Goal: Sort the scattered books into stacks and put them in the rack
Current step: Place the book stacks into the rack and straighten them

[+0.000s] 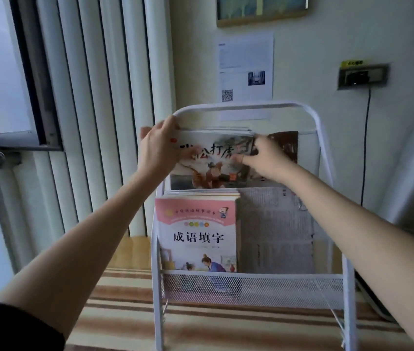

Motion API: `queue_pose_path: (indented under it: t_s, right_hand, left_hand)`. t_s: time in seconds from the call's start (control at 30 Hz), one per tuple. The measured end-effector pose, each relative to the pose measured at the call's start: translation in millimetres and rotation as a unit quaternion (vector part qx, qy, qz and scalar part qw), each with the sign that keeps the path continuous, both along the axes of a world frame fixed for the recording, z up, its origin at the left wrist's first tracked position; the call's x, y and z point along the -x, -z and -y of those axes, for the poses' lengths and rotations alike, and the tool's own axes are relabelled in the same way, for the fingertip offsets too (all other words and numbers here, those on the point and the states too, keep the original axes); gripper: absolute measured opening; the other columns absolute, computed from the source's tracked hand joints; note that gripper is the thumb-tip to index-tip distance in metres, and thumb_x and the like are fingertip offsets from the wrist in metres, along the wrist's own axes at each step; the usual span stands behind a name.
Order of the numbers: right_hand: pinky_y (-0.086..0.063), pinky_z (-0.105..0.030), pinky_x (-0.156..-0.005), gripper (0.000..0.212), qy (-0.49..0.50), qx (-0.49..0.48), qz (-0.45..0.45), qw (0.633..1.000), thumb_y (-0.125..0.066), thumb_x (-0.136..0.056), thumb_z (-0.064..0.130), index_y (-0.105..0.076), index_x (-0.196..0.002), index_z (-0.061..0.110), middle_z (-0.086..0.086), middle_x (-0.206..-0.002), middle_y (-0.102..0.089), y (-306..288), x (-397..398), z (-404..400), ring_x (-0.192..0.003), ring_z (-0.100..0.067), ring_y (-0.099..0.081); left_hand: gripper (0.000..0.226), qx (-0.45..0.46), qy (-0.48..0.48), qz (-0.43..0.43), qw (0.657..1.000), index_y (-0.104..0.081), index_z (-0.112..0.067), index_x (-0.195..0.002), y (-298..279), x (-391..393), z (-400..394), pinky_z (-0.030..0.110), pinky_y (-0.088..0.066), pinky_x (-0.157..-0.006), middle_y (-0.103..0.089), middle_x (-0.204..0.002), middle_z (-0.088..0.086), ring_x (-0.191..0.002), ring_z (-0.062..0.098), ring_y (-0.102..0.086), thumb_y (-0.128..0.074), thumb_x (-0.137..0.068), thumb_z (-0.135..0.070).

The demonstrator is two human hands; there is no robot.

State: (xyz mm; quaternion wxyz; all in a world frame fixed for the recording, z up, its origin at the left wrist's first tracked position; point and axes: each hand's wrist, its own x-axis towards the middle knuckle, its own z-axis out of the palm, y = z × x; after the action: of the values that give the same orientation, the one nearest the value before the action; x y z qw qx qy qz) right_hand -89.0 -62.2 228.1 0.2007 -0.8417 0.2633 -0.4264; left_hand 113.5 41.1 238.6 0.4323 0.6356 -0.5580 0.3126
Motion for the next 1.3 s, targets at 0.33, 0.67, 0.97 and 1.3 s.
queue_pose_path:
  t_s: [0.33, 0.67, 0.97, 1.3]
  right_hand:
    - [-0.039, -0.026, -0.059, 0.038, 0.095, -0.019, -0.256, 0.962, -0.056, -0.089, 0.048, -0.062, -0.097, 0.011, -0.002, -0.084, -0.058, 18.3, -28.6, 17.4, -0.081, -0.021, -0.054]
    - [-0.043, -0.034, -0.078, 0.071, 0.129, -0.008, -0.289, 0.949, -0.011, -0.099, 0.051, -0.061, -0.097, 0.002, -0.017, -0.096, -0.063, 34.0, -23.3, 10.8, -0.098, -0.028, -0.061]
    - [-0.046, -0.032, -0.055, 0.053, 0.173, 0.076, -0.257, 0.948, -0.026, -0.098, 0.051, -0.055, -0.092, 0.006, -0.007, -0.071, -0.057, 30.7, -27.9, 14.2, -0.058, -0.020, -0.054]
    - [-0.039, -0.039, -0.082, 0.052, 0.236, 0.139, -0.253, 0.928, -0.014, -0.100, 0.048, -0.054, -0.085, 0.018, -0.006, -0.094, -0.062, 57.5, 0.2, -6.1, -0.090, -0.024, -0.059]
  left_hand:
    - [0.063, -0.203, -0.057, 0.252, 0.945, -0.043, -0.019, -0.139, 20.2, -18.9, 6.8, 0.038, -0.021, -0.111, -0.049, -0.139, 0.002, -0.127, 0.026, -0.045, -0.052, -0.086, -0.053]
    - [0.053, -0.301, -0.098, 0.239, 0.918, -0.032, -0.020, -0.146, 7.5, 1.4, -0.4, 0.040, -0.001, -0.118, -0.045, -0.145, 0.003, -0.139, 0.021, -0.034, -0.040, -0.098, -0.042]
    - [0.063, -0.273, -0.142, 0.199, 0.930, -0.037, -0.005, -0.137, 27.6, 10.1, 23.9, 0.045, -0.009, -0.119, -0.052, -0.133, 0.018, -0.129, 0.030, -0.043, -0.040, -0.093, -0.051]
    - [0.062, -0.326, -0.156, 0.132, 0.923, -0.015, -0.005, -0.148, 30.0, 18.1, 29.8, 0.046, -0.002, -0.118, -0.009, -0.152, 0.032, -0.143, 0.043, -0.006, -0.038, -0.099, -0.037]
